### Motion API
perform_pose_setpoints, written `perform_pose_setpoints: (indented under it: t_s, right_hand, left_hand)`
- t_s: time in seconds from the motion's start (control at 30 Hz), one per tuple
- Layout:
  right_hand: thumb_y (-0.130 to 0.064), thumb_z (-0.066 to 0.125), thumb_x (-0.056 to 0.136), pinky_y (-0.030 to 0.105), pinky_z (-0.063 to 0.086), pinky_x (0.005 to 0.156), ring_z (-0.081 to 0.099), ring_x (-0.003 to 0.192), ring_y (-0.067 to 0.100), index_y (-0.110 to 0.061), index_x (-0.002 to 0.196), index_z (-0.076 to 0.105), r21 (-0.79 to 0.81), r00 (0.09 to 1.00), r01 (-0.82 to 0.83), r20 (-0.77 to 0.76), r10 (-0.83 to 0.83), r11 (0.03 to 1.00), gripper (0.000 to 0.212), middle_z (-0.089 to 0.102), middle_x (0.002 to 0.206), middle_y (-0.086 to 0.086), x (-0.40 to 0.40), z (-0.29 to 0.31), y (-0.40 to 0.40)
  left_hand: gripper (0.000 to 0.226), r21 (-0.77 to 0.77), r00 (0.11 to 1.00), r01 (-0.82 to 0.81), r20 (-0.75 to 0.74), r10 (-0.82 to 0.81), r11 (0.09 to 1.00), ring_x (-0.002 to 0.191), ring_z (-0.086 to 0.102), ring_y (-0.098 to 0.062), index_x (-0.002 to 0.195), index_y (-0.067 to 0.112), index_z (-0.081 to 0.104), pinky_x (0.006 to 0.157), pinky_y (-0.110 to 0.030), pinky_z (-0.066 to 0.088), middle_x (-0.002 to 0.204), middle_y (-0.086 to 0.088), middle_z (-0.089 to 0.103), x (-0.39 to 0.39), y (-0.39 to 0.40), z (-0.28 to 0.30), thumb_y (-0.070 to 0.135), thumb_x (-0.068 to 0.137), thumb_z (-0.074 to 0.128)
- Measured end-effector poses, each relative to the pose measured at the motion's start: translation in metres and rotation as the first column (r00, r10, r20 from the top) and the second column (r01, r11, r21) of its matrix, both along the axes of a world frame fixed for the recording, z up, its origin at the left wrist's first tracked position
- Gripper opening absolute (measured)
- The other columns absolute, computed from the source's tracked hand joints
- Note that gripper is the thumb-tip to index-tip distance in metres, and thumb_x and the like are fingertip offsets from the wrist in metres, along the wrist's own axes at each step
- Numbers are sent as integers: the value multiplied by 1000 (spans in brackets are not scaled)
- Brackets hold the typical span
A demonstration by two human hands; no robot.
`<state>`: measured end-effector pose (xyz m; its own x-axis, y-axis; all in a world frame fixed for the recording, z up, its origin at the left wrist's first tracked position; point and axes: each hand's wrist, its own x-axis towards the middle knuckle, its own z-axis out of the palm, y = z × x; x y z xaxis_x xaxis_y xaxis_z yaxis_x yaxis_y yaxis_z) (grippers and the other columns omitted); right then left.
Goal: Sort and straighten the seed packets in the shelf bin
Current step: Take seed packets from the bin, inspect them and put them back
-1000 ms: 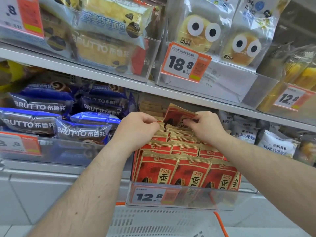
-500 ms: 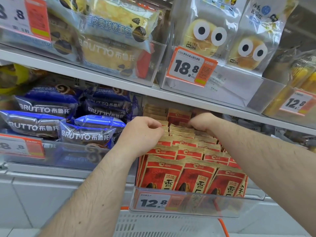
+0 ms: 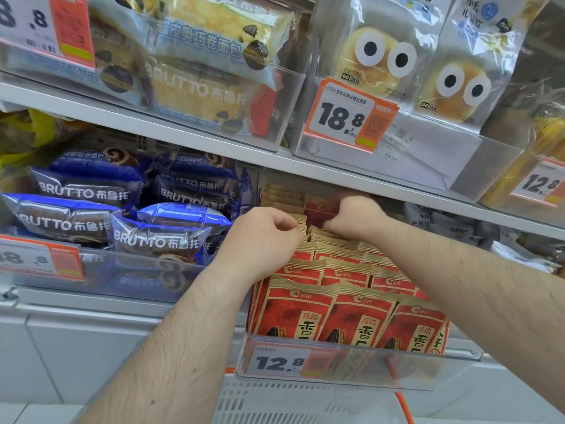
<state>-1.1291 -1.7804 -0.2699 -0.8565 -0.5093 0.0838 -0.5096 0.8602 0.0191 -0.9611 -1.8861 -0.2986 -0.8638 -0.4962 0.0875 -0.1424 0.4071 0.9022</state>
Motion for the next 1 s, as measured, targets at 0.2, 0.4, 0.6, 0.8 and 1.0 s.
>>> perform_pose_setpoints:
  t_s: [0.2, 0.4, 0.6, 0.8, 1.0]
  right_hand:
    - [-34, 63, 91, 29, 44, 85, 55, 118, 26, -14, 137, 52, 87, 987, -64, 153, 51, 994, 52, 59, 133, 10, 1, 2, 5]
    - [-33, 57, 94, 33, 38, 106, 46, 134, 24, -20, 147, 46, 104, 962, -91, 268, 60, 990, 55, 49, 148, 5, 3, 3, 11]
    - [-30, 57, 97, 29, 41, 100, 52, 128, 22, -17, 144, 48, -26, 975, -154, 156, 156, 988, 50, 55, 141, 6, 13, 8, 16]
    - [-29, 55, 99, 22, 40, 85, 56, 102, 10, -22, 122, 66, -105, 959, -214, 164, 229, 971, 27, 63, 120, -3, 26, 14, 30]
    - [-19, 48, 100, 18, 39, 88, 55, 98, 5, -17, 114, 73, -80, 913, -152, 371, 171, 985, 29, 62, 118, -11, 36, 14, 35]
  left_hand:
    - [27, -16, 1000, 5, 8, -5, 1000, 101, 53, -3, 120, 31, 70, 84, -24, 40, 111, 18, 60, 0, 2, 1, 34, 94, 64]
    - [24, -6, 1000, 11, 21, -10, 1000, 103, 56, -6, 117, 31, 71, 86, -25, 43, 110, 17, 60, 3, 1, 1, 34, 94, 65]
    - [25, -3, 1000, 21, 18, -21, 1000, 104, 57, -5, 118, 31, 71, 86, -26, 44, 111, 17, 62, 5, 0, 2, 34, 94, 64]
    - [22, 0, 1000, 30, 3, -30, 1000, 100, 56, -4, 115, 31, 72, 86, -26, 44, 107, 17, 62, 6, 0, 1, 32, 94, 65]
    - [21, 10, 999, 45, 5, -45, 999, 101, 58, -6, 115, 31, 71, 88, -29, 48, 106, 17, 61, 6, 1, 2, 32, 95, 63]
